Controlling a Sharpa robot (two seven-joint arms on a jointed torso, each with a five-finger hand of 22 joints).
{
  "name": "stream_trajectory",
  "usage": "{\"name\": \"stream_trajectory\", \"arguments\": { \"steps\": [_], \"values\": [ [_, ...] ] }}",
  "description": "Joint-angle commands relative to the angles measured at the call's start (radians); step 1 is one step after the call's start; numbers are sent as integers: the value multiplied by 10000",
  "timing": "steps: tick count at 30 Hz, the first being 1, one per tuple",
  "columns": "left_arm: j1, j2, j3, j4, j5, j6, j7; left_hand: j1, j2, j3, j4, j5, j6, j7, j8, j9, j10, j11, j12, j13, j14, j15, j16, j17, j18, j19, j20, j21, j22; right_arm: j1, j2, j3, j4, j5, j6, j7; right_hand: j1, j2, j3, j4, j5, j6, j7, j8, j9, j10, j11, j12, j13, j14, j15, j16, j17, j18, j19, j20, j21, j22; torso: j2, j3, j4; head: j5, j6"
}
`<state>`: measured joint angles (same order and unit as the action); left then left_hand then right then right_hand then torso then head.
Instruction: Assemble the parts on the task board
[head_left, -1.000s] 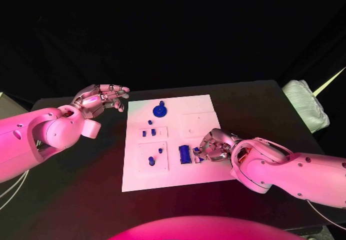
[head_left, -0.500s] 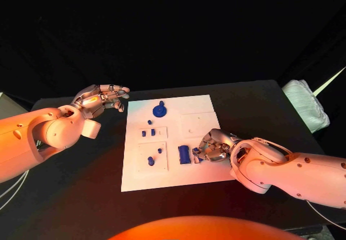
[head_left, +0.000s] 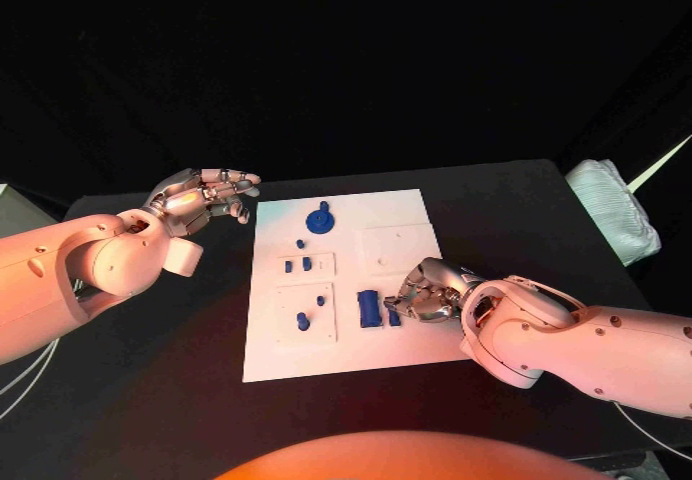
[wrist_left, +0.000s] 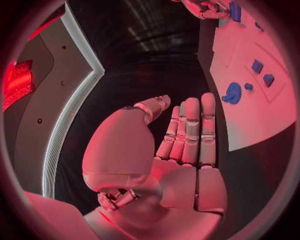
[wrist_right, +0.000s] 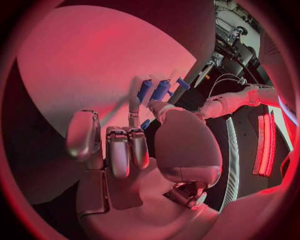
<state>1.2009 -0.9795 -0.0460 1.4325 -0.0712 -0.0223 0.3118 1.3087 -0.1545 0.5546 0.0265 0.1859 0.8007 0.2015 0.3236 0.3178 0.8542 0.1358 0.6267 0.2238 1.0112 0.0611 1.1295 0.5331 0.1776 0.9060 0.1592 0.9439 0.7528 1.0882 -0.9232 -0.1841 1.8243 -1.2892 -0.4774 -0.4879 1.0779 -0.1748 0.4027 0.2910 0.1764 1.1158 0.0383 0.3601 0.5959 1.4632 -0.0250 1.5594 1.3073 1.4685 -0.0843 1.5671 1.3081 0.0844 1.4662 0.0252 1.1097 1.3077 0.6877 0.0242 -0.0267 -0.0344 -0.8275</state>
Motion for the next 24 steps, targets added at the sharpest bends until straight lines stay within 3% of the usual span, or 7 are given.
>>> {"name": "stream_trajectory", "arguments": {
  "steps": [1, 14, 18, 24],
  "values": [
    [4, 6, 7, 22, 52, 183, 31, -23, 77, 1, 58, 43, -72, 32, 38, -11, -88, 1, 29, -9, -31, 38, 62, 5, 66, 51, 21, -43, -12, -10, -9, 0, 41, -97, 31, 70, -146, -9, -109, -6, -72, -24, 34, -23, 4, 1054, -52, 42, 2600, 1023, -48, 37, 2627, -200, 536, -67, 39, 1772, 3, 3, -8, 11, -9],
    [4, 6, 7, 18, 52, 189, 24, -23, 77, 1, 58, 43, -72, 32, 38, -11, -88, 1, 29, -9, -31, 38, 62, 5, 66, 51, 21, -43, -12, -16, -72, 1, 72, -71, 63, 121, -290, -22, -188, -7, -86, -28, 30, -13, 11, 1050, -54, 29, 2593, 1023, -49, 37, 2627, -201, 536, -66, 52, 1774, 3, 4, -2, 15, -14],
    [4, 6, 7, 14, 52, 187, 24, -23, 77, 1, 58, 43, -72, 32, 38, -11, -88, 1, 29, -9, -31, 38, 62, 5, 66, 51, 21, -43, -12, -16, -121, 1, 61, -93, 127, 143, -61, -68, -160, -168, -163, -59, 9, 0, 27, 1049, -72, 25, 2592, 1023, -61, 37, 2627, -200, 533, -72, 57, 1774, 3, 6, -6, 13, -18],
    [4, 13, 7, 14, 52, 194, 27, -16, 69, 6, 67, 43, -91, 36, 45, -16, -107, 5, 34, -15, -45, 41, 58, 2, 67, 50, 24, -58, -20, -16, -207, 0, 49, -158, 276, 226, 980, -366, -66, -872, -1059, -113, -25, 30, 52, 1046, -103, 15, 2589, 1023, -88, 37, 2627, -195, 516, -93, 32, 1767, 2, 3, -13, 17, -37]
  ]
}}
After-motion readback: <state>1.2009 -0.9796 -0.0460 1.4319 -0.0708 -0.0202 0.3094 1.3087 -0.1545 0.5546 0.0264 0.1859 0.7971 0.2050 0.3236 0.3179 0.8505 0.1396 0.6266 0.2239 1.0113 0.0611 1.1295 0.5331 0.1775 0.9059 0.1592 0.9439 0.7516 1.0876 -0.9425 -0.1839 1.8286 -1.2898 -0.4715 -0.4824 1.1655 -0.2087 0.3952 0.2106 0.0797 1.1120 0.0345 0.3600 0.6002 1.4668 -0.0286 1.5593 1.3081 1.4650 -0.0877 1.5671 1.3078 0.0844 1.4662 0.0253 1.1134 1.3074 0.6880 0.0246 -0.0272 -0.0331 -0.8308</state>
